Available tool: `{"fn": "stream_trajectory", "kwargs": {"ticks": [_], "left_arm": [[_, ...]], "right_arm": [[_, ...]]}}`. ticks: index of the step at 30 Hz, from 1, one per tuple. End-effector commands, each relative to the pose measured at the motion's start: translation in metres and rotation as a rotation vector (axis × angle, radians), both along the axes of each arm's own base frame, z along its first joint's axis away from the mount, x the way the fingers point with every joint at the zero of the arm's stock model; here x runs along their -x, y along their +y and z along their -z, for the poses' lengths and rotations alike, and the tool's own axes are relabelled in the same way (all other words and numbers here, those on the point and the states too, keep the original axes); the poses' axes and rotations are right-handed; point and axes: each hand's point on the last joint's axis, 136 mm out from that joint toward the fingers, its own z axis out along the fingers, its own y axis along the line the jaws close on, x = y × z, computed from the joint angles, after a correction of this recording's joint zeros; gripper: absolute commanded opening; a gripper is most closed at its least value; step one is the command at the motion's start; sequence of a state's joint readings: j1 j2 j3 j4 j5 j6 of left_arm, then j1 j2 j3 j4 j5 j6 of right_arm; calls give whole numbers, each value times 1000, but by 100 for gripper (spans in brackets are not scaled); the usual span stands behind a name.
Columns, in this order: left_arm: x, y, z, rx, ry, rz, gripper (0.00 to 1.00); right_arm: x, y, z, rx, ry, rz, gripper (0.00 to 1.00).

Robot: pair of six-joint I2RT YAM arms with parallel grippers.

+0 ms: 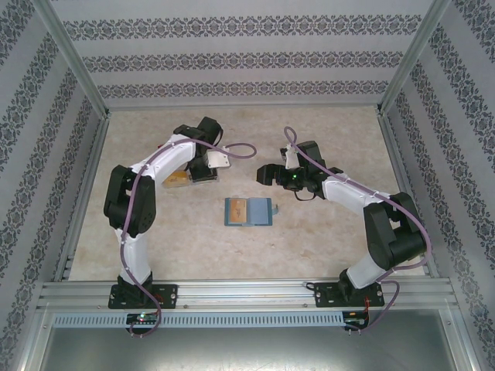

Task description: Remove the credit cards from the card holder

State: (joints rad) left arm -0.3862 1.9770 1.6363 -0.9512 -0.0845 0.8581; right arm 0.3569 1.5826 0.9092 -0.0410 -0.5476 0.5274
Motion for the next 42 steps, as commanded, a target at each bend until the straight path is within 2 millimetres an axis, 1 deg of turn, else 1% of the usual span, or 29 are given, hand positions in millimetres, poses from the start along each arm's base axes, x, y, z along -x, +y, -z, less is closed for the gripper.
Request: {"fn": "stream_trajectory", "kwargs": {"ticks": [1,5,9,11,14,19,22,25,29,31,34,36,38,40,42], "left_arm": [[-5,-1,-1,-37,14,68,0],[-11,-5,3,-35,15,92,0],[-15,-5,7,-40,12,91,0],[-20,-4,8,-43,-2,81,2],[-28,-3,2,-37,-44,55,10],[-38,0,-14,-34,-103,25,19],[-40,0,-22,-19,-129,11,22],[-40,-2,-30,13,-143,-5,24],[-41,-9,-50,93,-191,-74,25],[-37,-13,-66,160,-219,-131,28],[-31,-14,-90,261,-295,-247,30],[-23,-13,-101,335,-327,-331,32],[-11,-11,-109,412,-340,-431,35],[1,-8,-111,468,-335,-528,38],[11,-1,-111,513,-352,-629,42]], "right_arm": [[0,3,-2,-39,1,-9,98],[0,3,-4,-37,-5,-8,98],[0,3,-4,-37,-7,-8,98],[0,2,-3,-36,-4,-6,98],[0,2,-2,-38,0,-4,98],[-1,3,0,-43,10,-2,98],[-1,2,1,-41,14,-2,98],[-1,2,1,-41,14,-2,98],[-1,3,1,-38,10,-3,98],[0,4,0,-31,10,-3,97],[3,9,-2,-5,3,-15,95],[6,14,-3,22,-10,-30,93],[11,22,-5,59,-23,-51,90],[18,30,-5,105,-42,-71,88],[28,39,-1,155,-47,-93,86]]}}
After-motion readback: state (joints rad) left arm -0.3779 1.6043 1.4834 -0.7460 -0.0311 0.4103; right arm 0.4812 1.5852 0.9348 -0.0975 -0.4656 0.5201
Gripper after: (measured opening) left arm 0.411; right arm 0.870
